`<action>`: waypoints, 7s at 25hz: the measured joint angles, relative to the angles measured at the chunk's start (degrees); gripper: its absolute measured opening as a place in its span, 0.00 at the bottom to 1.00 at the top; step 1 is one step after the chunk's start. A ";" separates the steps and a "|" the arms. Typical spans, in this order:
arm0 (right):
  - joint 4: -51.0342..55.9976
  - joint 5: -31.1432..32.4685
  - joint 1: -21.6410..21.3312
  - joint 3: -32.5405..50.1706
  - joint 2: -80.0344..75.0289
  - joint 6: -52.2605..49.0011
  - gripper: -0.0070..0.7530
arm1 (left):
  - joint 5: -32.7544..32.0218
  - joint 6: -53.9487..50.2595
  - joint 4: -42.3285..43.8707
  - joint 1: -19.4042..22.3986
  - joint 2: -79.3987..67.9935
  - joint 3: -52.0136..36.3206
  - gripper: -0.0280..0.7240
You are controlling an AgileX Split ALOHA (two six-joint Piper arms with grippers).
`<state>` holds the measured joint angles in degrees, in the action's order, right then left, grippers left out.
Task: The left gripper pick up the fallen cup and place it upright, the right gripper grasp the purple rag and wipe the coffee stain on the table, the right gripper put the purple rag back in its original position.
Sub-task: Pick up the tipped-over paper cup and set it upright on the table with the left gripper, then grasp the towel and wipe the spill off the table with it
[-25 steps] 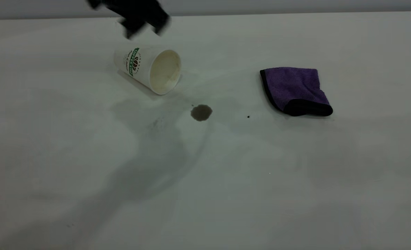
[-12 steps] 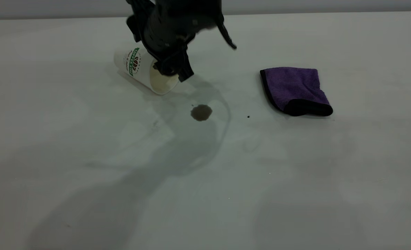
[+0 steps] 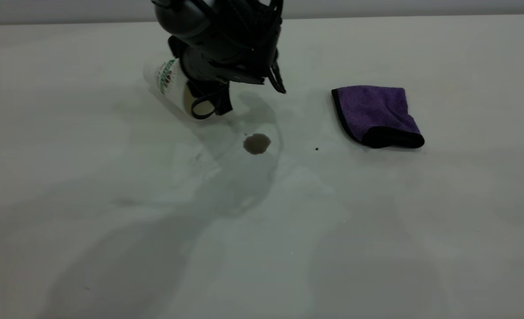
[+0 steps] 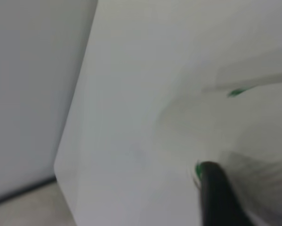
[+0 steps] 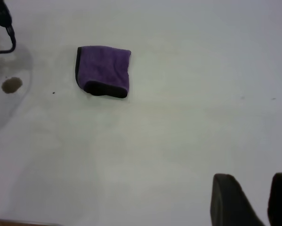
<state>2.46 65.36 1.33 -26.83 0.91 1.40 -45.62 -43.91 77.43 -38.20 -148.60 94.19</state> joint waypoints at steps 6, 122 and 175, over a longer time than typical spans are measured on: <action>0.00 0.00 0.00 0.00 0.00 0.00 0.32 | -5.49 1.82 -2.32 0.21 3.43 1.00 0.06; 0.00 0.00 0.00 0.00 0.00 0.00 0.32 | -19.89 47.30 -78.77 36.95 147.31 -65.28 0.79; -0.04 -31.04 1.84 -25.08 -81.07 4.51 0.96 | -19.20 47.30 -78.77 36.95 149.70 -65.94 0.79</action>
<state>2.42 34.32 3.16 -51.91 -80.15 5.90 -64.83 3.38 -1.34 -1.25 1.10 28.25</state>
